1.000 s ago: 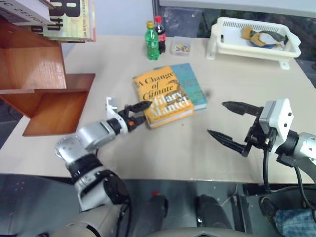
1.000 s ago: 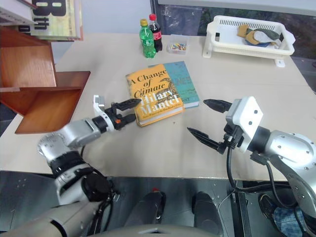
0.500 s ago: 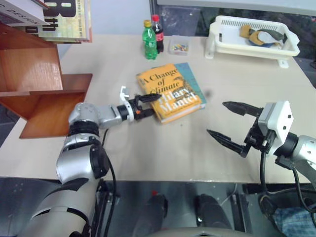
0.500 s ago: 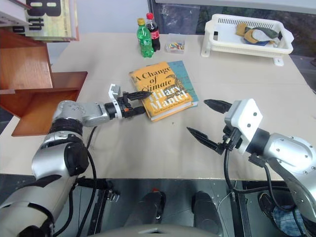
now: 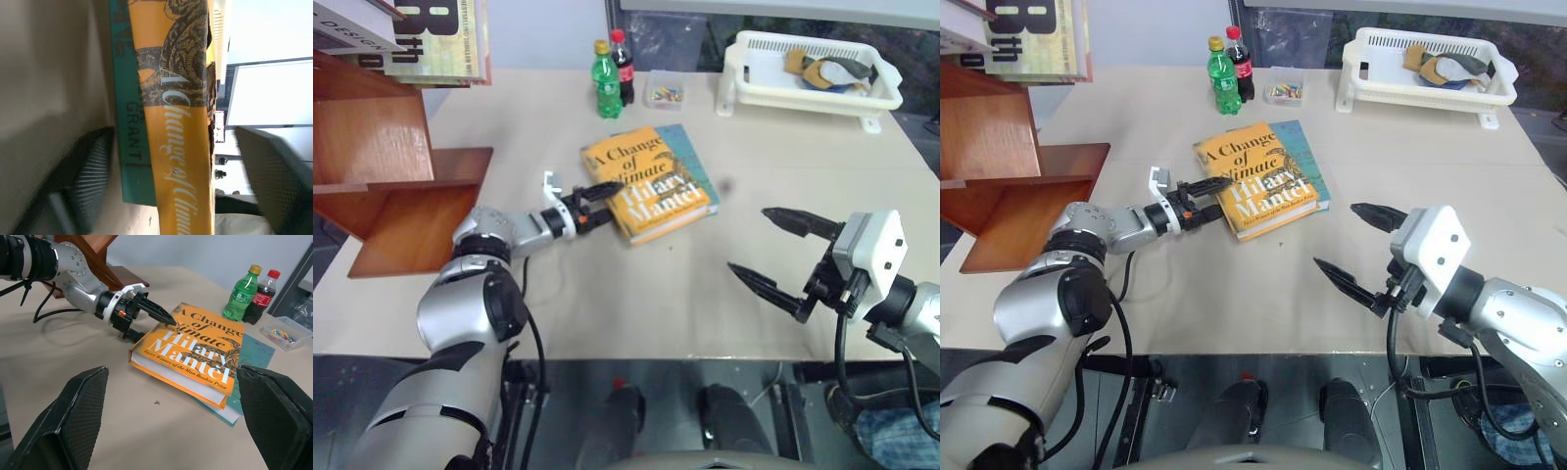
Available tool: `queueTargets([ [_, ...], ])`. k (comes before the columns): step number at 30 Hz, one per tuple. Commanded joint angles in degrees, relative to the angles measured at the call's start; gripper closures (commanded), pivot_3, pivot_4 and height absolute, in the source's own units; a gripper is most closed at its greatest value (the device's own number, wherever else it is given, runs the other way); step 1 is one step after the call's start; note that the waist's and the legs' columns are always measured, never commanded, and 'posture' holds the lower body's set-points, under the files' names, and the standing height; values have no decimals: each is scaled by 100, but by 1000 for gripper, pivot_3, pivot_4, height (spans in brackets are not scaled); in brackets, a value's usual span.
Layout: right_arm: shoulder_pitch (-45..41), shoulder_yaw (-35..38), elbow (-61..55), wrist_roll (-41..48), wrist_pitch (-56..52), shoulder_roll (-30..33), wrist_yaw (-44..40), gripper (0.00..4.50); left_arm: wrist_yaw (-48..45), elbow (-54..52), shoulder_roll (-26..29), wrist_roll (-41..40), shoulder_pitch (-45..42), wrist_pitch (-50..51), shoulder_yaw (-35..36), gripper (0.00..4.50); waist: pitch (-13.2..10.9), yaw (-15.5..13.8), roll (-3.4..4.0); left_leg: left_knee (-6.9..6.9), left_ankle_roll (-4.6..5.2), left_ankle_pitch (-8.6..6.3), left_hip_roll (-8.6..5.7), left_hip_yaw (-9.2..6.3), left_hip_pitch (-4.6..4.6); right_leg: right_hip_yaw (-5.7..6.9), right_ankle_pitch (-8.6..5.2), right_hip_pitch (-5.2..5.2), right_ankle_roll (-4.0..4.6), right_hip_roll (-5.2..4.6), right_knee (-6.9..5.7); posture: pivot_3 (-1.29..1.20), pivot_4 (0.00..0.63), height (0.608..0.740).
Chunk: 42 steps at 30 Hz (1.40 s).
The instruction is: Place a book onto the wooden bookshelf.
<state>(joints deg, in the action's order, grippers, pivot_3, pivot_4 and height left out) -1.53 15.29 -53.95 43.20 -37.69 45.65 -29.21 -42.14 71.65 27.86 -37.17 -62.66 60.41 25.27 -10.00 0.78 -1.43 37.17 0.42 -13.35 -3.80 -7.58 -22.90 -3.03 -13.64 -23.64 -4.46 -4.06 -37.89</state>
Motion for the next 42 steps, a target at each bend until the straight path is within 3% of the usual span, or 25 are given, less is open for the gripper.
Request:
queueTargets([
  [1, -51, 218, -152, 72, 30, 78, 74, 192, -92, -1, 94, 9, -131, 34, 197, 1989, 0, 1, 0, 0, 0, 0, 0, -1, 0, 0, 0, 0, 0, 0, 0, 0, 150, 740],
  [6, -78, 195, -117, 81, 41, 94, 92, 192, -60, -23, 126, 5, -86, 122, 341, 4357, 0, 0, 0, 0, 0, 0, 0, -1, 0, 0, 0, 0, 0, 0, -1, 0, 150, 740],
  [7, -105, 173, -92, 74, 49, 96, 83, 192, -73, -43, 134, 4, -76, 160, 357, 4480, 0, 1, 0, 0, 0, 0, 0, 0, 0, 0, 0, 0, 0, 0, -1, 0, 150, 740],
  [15, -235, 78, 21, 20, 81, 102, 11, 192, -115, -226, 264, -85, -38, 428, 544, 4480, 0, 3, 0, 0, 0, 0, 0, -1, 0, 0, 0, -1, 0, 1, -2, 0, 150, 740],
  [21, -321, -11, 89, -53, 121, 80, -28, 192, -417, -1100, 322, -158, 95, 672, 371, 4480, -1, 3, 0, 0, 0, 0, 1, -1, 0, 0, 0, -2, 0, 0, -2, 0, 150, 740],
  [27, -446, -96, 246, -109, 212, 72, -150, 192, -668, -5225, 179, -619, 1384, 836, -420, 4480, -1, 4, 1, -1, -3, 1, 8, 4, -3, -12, 1, -4, 1, -5, -1, 0, 150, 740],
  [30, -549, -158, 350, -138, 248, 43, -224, 192, -606, -6534, 261, -775, 1738, 685, -539, 4480, -1, -14, 1, -1, -3, 1, 8, 4, -4, -12, 1, -5, 2, -7, 1, 0, 150, 740],
  [34, -672, -281, 523, -180, 329, 6, -349, 192, -916, -7705, 606, -393, 2121, -350, -984, 4480, -1, -17, 3, -2, -2, 0, 8, 5, -1, -10, 1, -3, 3, -7, 1, 0, 150, 740],
  [38, -699, -335, 697, -232, 439, -18, -511, 192, -1517, -8301, 1208, 1151, 2647, -3197, -1710, 4480, -1, -6, 5, -11, -2, 0, 9, 18, 6, -20, 0, -3, 5, -7, 6, 0, 150, 740],
  [42, -517, -183, 847, -197, 565, 82, -869, 192, -1631, -7707, 1841, 2450, 2378, -6150, -1607, 4480, -3, -33, 6, -13, 0, 0, 11, 13, -1, -13, 0, -3, 5, -5, 19, 0, 150, 740],
])
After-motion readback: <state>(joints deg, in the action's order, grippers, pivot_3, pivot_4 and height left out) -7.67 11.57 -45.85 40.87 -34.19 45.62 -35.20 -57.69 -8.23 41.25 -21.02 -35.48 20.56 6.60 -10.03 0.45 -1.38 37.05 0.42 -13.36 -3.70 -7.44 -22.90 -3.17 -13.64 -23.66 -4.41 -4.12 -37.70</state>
